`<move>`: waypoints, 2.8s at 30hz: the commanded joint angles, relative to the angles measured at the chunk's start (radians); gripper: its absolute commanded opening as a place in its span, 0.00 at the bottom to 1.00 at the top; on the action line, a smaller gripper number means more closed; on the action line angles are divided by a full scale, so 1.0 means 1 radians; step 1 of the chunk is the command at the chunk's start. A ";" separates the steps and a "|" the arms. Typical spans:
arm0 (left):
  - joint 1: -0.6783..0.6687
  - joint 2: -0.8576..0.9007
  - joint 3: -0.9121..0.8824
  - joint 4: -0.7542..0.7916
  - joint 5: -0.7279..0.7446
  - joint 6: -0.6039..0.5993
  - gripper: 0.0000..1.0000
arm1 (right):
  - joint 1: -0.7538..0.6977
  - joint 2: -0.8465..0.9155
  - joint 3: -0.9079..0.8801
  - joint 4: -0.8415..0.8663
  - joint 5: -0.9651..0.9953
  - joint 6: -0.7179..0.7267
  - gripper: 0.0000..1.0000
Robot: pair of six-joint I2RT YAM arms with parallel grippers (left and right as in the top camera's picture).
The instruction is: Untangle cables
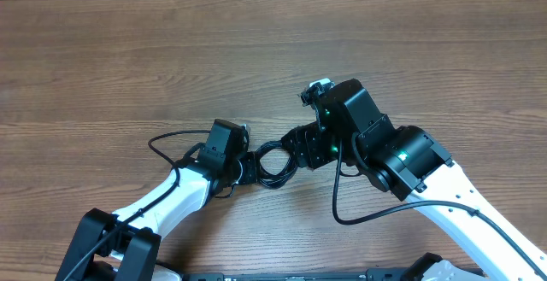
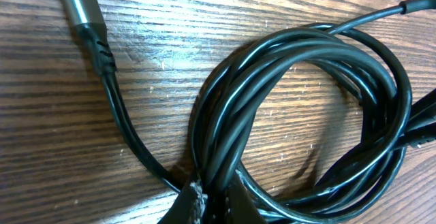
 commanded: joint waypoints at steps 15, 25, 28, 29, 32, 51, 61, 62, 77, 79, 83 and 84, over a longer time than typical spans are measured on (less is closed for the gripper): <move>-0.005 0.010 0.392 -0.468 -0.031 0.180 0.04 | -0.002 0.002 0.028 -0.253 -0.004 -0.207 1.00; -0.005 0.006 0.619 -0.693 -0.034 0.285 0.04 | -0.002 0.002 0.028 -0.291 0.001 -0.100 1.00; -0.005 -0.011 0.655 -0.723 -0.034 0.310 0.04 | -0.002 0.002 0.028 -0.287 0.056 0.088 1.00; -0.005 -0.028 0.663 -0.726 -0.033 0.324 0.04 | -0.002 0.002 0.028 -0.288 0.090 0.193 1.00; -0.005 -0.085 0.665 -0.717 -0.033 0.378 0.04 | -0.002 0.002 0.028 -0.273 0.100 0.379 1.00; -0.005 -0.509 0.665 -0.654 0.060 0.475 0.04 | 0.051 0.004 -0.038 0.082 -0.136 0.841 0.84; -0.005 -0.533 0.665 -0.659 0.098 0.455 0.04 | 0.084 0.016 -0.038 0.125 -0.033 0.842 0.11; -0.005 -0.533 0.665 -0.662 0.098 0.455 0.04 | 0.084 0.016 -0.038 0.124 -0.021 0.840 0.11; -0.005 -0.534 0.665 -0.728 0.037 0.456 0.04 | 0.082 0.016 -0.038 -0.015 0.362 0.838 0.12; -0.005 -0.534 0.665 -0.732 0.027 0.456 0.04 | 0.082 0.016 -0.038 -0.015 0.388 0.837 0.11; -0.005 -0.534 0.665 -0.737 0.022 0.456 0.04 | 0.082 0.016 -0.038 -0.015 0.486 0.821 0.11; -0.005 -0.534 0.665 -0.738 0.022 0.456 0.04 | 0.082 0.016 -0.038 -0.015 0.527 0.797 0.11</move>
